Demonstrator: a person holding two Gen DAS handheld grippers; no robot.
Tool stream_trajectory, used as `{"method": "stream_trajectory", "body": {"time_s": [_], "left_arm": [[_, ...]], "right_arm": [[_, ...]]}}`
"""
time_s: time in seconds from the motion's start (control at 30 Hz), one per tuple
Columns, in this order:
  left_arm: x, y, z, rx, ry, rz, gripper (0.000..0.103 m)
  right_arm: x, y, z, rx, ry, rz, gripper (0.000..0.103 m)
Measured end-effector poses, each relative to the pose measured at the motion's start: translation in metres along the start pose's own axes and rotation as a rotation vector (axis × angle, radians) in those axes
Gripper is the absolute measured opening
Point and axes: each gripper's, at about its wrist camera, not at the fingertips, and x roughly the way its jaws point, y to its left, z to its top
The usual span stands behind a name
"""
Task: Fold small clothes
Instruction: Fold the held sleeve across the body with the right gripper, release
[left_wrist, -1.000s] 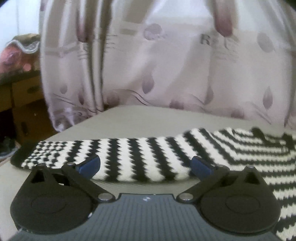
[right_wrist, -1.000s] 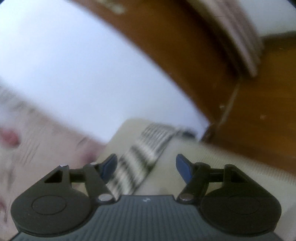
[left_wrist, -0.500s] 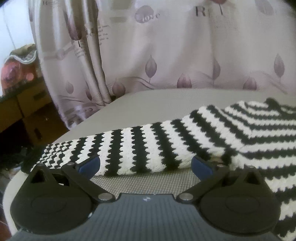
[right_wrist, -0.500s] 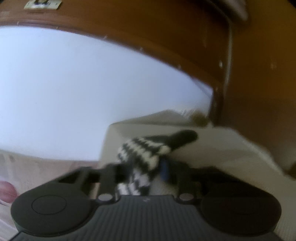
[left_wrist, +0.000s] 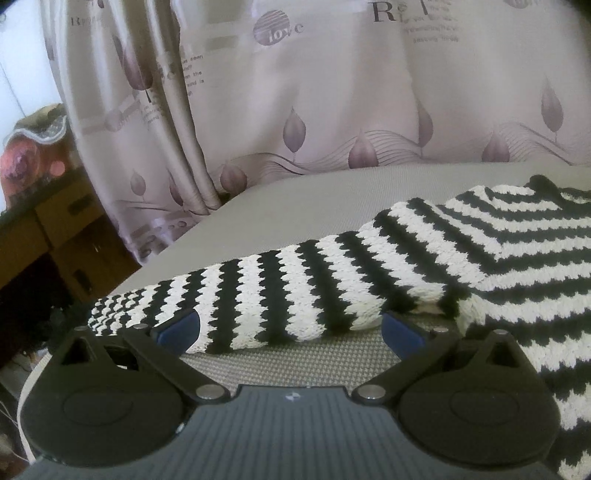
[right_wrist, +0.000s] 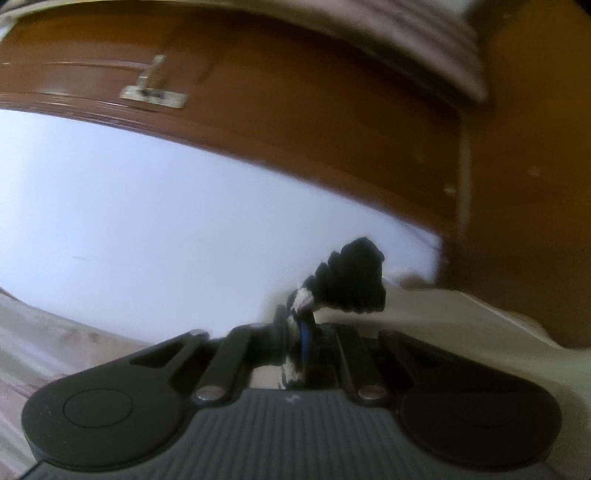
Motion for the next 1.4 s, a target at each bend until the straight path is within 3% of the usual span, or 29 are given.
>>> {"method": "stream_trajectory", "body": {"time_s": [0.13, 0.27, 0.4, 0.57, 0.77, 0.93, 1.17, 1.3, 1.4], "left_arm": [[-0.002, 0.001, 0.0, -0.006, -0.009, -0.013, 0.103], [-0.004, 0.006, -0.001, -0.039, -0.024, -0.024, 0.103], [-0.004, 0.011, -0.001, -0.073, -0.024, -0.046, 0.103], [-0.008, 0.013, -0.002, -0.089, -0.05, -0.063, 0.103], [-0.015, 0.017, -0.003, -0.116, -0.094, -0.084, 0.103], [-0.017, 0.025, -0.004, -0.166, -0.109, -0.103, 0.103], [-0.011, 0.043, -0.007, -0.276, -0.078, -0.141, 0.103], [0.0, 0.064, -0.012, -0.415, -0.027, -0.192, 0.103], [0.009, 0.084, -0.021, -0.56, 0.017, -0.222, 0.103]], "right_arm": [[-0.001, 0.005, 0.005, 0.04, -0.024, -0.007, 0.006], [-0.001, 0.028, 0.008, -0.012, -0.053, -0.016, 0.006], [-0.003, 0.067, -0.001, -0.077, -0.059, 0.017, 0.006], [0.005, 0.136, -0.041, -0.186, -0.014, 0.115, 0.006], [0.034, 0.23, -0.13, -0.274, 0.108, 0.281, 0.006], [0.062, 0.286, -0.239, -0.357, 0.273, 0.384, 0.006], [0.084, 0.297, -0.394, -0.423, 0.521, 0.418, 0.006], [0.083, 0.284, -0.471, -0.547, 0.63, 0.4, 0.006], [0.083, 0.274, -0.507, -0.627, 0.68, 0.381, 0.006]]}}
